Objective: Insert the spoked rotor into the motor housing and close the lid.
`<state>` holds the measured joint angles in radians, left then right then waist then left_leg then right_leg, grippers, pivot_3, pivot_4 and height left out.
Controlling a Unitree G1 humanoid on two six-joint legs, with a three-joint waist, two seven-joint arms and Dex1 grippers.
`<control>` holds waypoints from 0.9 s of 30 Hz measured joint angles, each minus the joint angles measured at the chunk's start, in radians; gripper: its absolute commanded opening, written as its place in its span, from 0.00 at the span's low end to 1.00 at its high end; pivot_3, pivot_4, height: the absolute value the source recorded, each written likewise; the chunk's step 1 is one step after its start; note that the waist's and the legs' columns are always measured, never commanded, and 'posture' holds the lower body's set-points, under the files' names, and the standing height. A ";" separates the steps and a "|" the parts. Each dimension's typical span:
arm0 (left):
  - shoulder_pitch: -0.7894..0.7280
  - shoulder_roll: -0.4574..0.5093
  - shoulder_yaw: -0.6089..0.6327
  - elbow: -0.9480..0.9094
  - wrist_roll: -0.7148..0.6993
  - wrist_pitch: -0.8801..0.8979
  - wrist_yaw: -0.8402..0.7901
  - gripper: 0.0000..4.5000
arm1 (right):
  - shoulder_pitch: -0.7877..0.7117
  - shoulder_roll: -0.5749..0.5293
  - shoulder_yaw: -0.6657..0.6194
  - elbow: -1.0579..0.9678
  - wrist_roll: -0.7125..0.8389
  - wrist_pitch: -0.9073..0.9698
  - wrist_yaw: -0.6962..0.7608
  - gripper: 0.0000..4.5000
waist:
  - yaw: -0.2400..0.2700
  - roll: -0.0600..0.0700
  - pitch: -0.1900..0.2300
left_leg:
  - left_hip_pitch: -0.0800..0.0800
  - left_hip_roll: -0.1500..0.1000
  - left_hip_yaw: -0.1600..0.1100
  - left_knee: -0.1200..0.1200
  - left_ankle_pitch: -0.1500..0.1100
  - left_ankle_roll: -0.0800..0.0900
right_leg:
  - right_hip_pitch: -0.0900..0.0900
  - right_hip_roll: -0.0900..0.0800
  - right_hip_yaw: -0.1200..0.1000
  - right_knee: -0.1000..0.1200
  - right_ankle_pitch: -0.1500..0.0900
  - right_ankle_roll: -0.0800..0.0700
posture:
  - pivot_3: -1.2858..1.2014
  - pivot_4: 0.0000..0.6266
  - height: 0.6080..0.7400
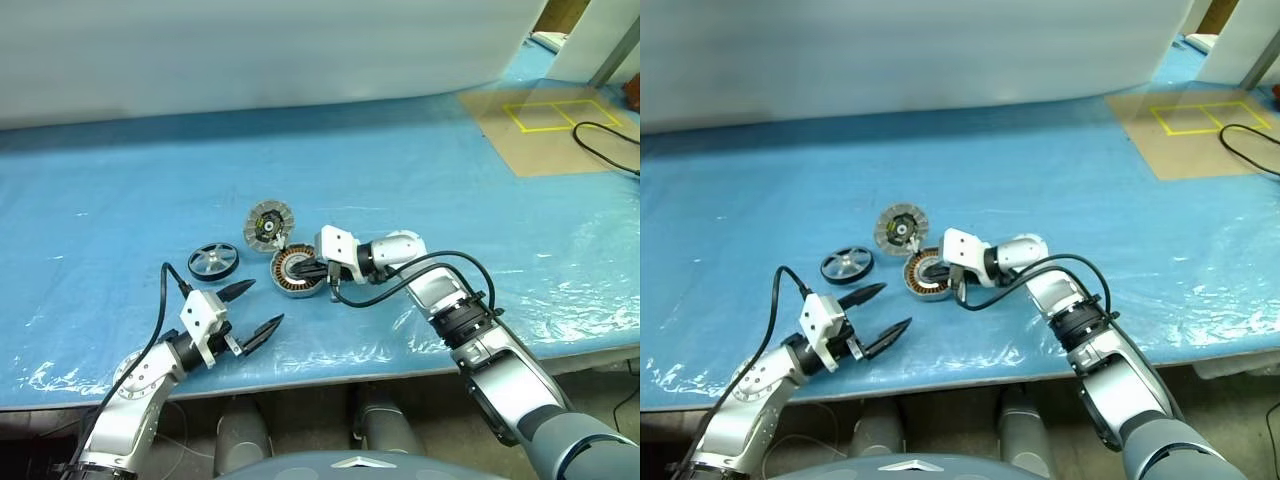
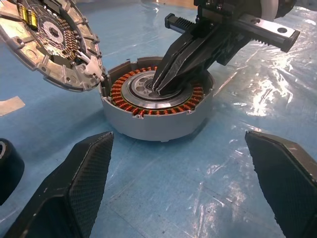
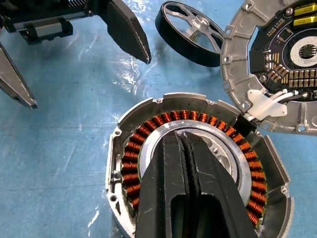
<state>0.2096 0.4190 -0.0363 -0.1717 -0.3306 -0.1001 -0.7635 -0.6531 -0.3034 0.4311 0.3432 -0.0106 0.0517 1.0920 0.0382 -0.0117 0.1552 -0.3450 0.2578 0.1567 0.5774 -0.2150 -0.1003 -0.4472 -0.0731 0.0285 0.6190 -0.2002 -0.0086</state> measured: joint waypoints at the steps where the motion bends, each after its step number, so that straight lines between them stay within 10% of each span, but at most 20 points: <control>1: 0.004 -0.007 0.009 -0.009 -0.004 0.005 0.012 1.00 | -0.001 0.014 -0.007 0.007 0.008 0.008 0.002 0.01 | -0.001 0.000 0.000 | 0.000 0.000 0.000 0.000 0.000 0.000 | 0.000 0.000 0.000 0.000 0.000 0.000 | 0.52 0.24 1.00; 27: 0.118 -0.169 0.173 -0.146 -0.333 0.357 0.253 1.00 | -0.041 0.053 -0.106 0.032 0.137 0.007 0.099 0.01 | 0.000 0.000 0.000 | -0.004 0.000 0.000 0.000 -0.001 0.003 | -0.005 0.000 0.000 0.000 0.000 0.000 | 0.52 0.24 1.00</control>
<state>0.3279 0.2503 0.1365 -0.3182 -0.6633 0.2573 -0.5101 -0.6943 -0.2507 0.3255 0.3755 0.1261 0.0586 1.1906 0.0383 -0.0119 0.1554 -0.3489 0.2580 0.1571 0.5776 -0.2163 -0.0978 -0.4518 -0.0728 0.0284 0.6187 -0.2002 -0.0087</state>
